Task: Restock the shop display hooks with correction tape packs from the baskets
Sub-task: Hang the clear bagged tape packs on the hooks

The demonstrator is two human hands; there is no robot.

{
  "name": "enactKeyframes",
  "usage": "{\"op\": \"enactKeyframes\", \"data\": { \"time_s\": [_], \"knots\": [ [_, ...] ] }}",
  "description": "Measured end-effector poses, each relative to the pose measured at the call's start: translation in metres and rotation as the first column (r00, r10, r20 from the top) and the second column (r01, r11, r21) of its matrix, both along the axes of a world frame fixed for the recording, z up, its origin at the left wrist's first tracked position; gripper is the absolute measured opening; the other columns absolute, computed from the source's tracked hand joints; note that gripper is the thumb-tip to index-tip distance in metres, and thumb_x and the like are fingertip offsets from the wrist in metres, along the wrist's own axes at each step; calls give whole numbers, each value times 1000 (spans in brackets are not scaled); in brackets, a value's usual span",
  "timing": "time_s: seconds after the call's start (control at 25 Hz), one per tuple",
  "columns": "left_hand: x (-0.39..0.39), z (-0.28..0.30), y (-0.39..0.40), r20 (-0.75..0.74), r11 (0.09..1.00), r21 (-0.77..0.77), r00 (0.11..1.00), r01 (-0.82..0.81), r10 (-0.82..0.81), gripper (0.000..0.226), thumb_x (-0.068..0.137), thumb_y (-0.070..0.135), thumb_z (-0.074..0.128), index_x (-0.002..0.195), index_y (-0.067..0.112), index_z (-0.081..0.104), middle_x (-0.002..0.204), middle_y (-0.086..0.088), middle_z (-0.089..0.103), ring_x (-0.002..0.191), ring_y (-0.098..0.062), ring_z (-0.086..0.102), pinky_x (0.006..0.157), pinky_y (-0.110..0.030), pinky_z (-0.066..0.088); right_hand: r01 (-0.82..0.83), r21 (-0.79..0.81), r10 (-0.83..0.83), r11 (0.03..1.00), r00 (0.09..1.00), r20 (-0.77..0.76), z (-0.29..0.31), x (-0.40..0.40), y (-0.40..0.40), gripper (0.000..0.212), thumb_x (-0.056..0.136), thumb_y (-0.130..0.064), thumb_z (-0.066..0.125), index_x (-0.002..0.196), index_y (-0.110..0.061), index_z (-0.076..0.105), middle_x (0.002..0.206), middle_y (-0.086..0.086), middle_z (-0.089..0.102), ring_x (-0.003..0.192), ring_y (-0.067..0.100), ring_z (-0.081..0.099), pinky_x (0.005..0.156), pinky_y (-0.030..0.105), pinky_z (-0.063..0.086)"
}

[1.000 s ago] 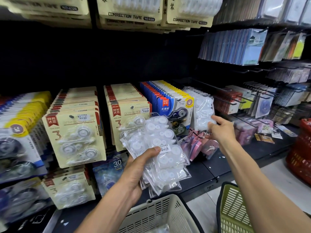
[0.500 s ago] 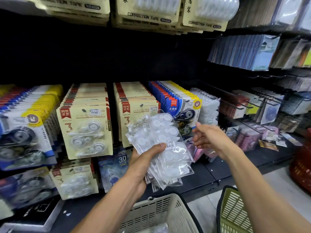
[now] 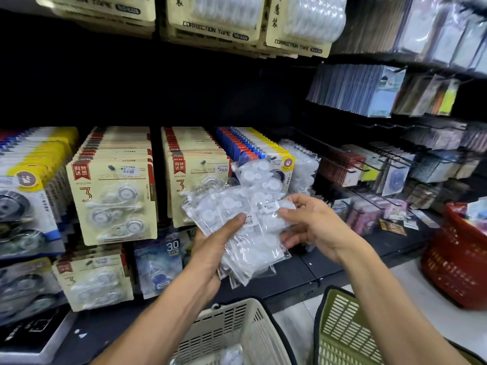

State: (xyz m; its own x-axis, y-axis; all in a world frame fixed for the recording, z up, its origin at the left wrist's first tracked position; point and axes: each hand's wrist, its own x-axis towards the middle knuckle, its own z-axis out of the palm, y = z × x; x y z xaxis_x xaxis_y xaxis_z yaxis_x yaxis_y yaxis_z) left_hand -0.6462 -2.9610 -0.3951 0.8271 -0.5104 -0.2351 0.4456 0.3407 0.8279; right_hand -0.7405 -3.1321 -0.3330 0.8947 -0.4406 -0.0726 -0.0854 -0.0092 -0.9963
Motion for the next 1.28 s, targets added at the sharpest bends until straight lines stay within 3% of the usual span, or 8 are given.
{"op": "enactKeyframes", "data": {
  "time_s": [0.12, 0.24, 0.52, 0.8, 0.96, 1.16, 1.28],
  "knots": [
    [3, -6, -2, -8, 1000, 24, 1000, 7, -7, 120, 23, 58, 100, 132, 24, 61, 123, -3, 73, 117, -29, 67, 104, -55, 49, 293, 172, -317, 941, 938, 137, -3, -8, -17, 19, 99, -13, 60, 117, -11, 59, 81, 14, 64, 50, 17, 59, 47, 30, 53],
    [4, -8, -1, -3, 999, 31, 1000, 15, -15, 117, 26, 56, 101, 131, 25, 62, 122, -2, 74, 117, -30, 67, 103, -55, 50, 490, 274, -545, 828, 819, 182, -8, -17, -41, 15, 103, -8, 52, 114, -16, 55, 86, 11, 62, 58, 17, 54, 56, 31, 56],
    [11, -13, -3, 26, 996, 75, 999, 43, -45, 113, 25, 52, 99, 128, 22, 64, 117, -3, 75, 111, -28, 70, 100, -51, 54, 540, 258, -578, 801, 809, 103, -21, -6, -80, 37, 104, -2, 46, 140, -10, 51, 91, 11, 64, 57, 14, 51, 50, 27, 54],
    [11, -9, -1, 14, 996, 58, 997, 73, -74, 90, 46, 34, 97, 129, 20, 65, 111, -2, 78, 102, -24, 74, 83, -38, 60, 603, 251, -641, 757, 760, 108, -27, 3, -89, 35, 102, -4, 52, 136, -11, 50, 85, 10, 58, 56, 15, 49, 44, 25, 51],
    [12, -8, 0, 10, 995, 52, 997, 80, -81, 93, 42, 38, 96, 128, 20, 66, 111, -1, 78, 101, -23, 75, 72, -32, 59, 650, 231, -687, 724, 708, 161, -24, 4, -89, 26, 101, -5, 53, 124, -15, 54, 79, 10, 56, 53, 16, 49, 42, 25, 51],
    [16, -15, 1, 20, 997, 41, 997, 71, -72, 115, 27, 57, 99, 131, 25, 63, 123, 0, 73, 112, -25, 69, 100, -49, 54, 704, 82, -707, 705, 692, 147, -30, 20, -90, 19, 99, -9, 57, 115, -18, 59, 72, 9, 58, 48, 14, 47, 41, 24, 47],
    [21, -22, 1, 31, 994, 56, 995, 92, -94, 119, 27, 62, 99, 135, 29, 60, 133, 1, 66, 121, -26, 64, 107, -53, 47, 732, -15, -722, 681, 676, 147, -37, 47, -99, 22, 97, -10, 57, 115, -22, 61, 83, 9, 66, 52, 15, 53, 47, 30, 50]
  ]
}}
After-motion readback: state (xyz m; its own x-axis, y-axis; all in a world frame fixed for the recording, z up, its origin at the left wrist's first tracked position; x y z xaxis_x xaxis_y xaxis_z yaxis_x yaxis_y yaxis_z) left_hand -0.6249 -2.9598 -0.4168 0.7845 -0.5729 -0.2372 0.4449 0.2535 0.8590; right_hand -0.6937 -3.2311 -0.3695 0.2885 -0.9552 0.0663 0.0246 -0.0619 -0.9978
